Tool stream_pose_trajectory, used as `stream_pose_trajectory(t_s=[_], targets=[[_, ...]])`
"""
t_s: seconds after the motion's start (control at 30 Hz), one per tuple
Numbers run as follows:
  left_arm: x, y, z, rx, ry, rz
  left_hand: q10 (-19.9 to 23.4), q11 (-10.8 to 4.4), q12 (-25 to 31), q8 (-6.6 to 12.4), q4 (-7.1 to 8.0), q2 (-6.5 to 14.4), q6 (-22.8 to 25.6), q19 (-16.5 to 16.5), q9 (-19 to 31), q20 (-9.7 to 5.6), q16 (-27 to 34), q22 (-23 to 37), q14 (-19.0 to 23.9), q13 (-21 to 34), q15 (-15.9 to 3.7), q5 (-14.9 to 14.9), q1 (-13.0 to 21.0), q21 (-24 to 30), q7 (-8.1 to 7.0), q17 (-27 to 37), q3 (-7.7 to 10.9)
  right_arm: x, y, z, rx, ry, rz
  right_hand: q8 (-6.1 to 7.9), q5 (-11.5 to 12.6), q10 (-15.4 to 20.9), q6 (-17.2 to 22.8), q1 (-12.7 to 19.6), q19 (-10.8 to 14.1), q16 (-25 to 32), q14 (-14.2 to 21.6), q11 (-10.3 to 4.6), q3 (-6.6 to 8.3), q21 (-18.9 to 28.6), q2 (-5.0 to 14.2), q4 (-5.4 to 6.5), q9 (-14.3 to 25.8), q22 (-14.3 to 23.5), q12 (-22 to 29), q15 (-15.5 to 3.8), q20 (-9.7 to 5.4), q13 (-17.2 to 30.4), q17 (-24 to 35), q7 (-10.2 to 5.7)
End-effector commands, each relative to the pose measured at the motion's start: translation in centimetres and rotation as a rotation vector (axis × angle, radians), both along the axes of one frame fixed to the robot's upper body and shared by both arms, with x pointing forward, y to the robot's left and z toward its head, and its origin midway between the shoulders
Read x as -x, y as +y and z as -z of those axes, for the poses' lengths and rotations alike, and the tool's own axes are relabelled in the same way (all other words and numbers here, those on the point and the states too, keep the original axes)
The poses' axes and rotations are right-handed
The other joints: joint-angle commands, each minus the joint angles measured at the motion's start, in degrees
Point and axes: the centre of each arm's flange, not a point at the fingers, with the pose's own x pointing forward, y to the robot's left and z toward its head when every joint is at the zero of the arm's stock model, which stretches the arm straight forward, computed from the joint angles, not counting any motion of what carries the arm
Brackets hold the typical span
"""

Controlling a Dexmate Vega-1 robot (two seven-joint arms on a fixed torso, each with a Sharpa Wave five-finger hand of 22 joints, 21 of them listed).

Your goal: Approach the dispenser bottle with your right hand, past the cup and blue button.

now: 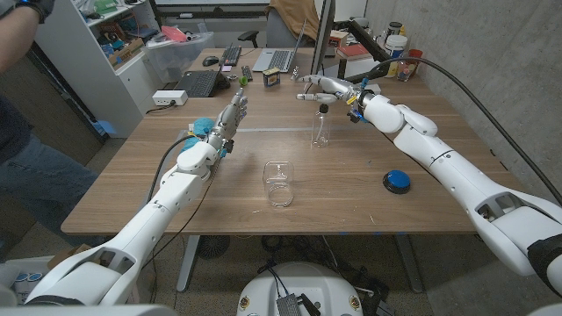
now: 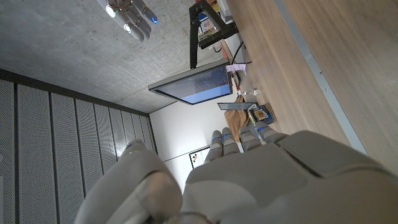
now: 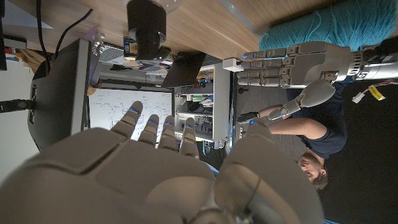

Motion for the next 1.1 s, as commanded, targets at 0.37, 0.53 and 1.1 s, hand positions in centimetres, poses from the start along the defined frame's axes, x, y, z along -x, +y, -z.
stream_pose_trajectory(t_s=[0.37, 0.53, 1.1], targets=[[-0.52, -0.32, -0.11, 0.003, 0.008, 0.014, -0.14, -0.23, 0.25, 0.16, 0.07, 0.02, 0.24, 0.12, 0.12, 0.39, 0.33, 0.12, -0.2, 0.14, 0.25, 0.09, 0.88, -0.18, 0.02, 0.22, -0.26, -0.52, 0.46, 0.03, 0.097, -0.042, 0.099, -0.15, 0.3, 0.09, -0.12, 0.87, 0.16, 0.46, 0.23, 0.16, 0.19, -0.3, -0.12, -0.55, 0.25, 0.19, 0.19, -0.01, 1.01, 0.21, 0.14, -0.4], [-0.57, -0.26, 0.0, 0.006, 0.009, 0.01, -0.07, -0.1, 0.27, 0.17, 0.08, 0.08, 0.3, 0.15, 0.12, 0.4, 0.33, 0.13, -0.19, 0.14, 0.24, 0.09, 0.93, -0.25, 0.0, 0.22, -0.35, -0.63, 0.58, 0.06, 0.102, -0.041, 0.104, -0.11, 0.4, 0.25, -0.13, 1.29, 0.54, 0.55, 0.51, -0.1, 0.29, -0.33, -0.12, -0.84, 0.26, 0.19, 0.29, -0.38, 1.58, 0.22, 0.14, -0.44], [-0.5, -0.07, 0.11, 0.01, 0.009, 0.006, -0.02, -0.23, 0.28, 0.17, 0.09, 0.16, 0.36, 0.24, 0.12, 0.38, 0.33, 0.14, -0.17, 0.14, 0.32, 0.08, 1.03, -0.4, 0.0, 0.22, -0.56, -0.74, 1.25, 0.13, 0.135, -0.042, 0.102, 0.1, 0.61, 0.81, 0.23, 2.02, 1.16, 0.79, 1.43, -0.12, 0.29, -0.54, -0.47, -1.48, 0.27, 0.22, 0.56, -0.81, 1.76, 0.24, 0.14, -0.46]])
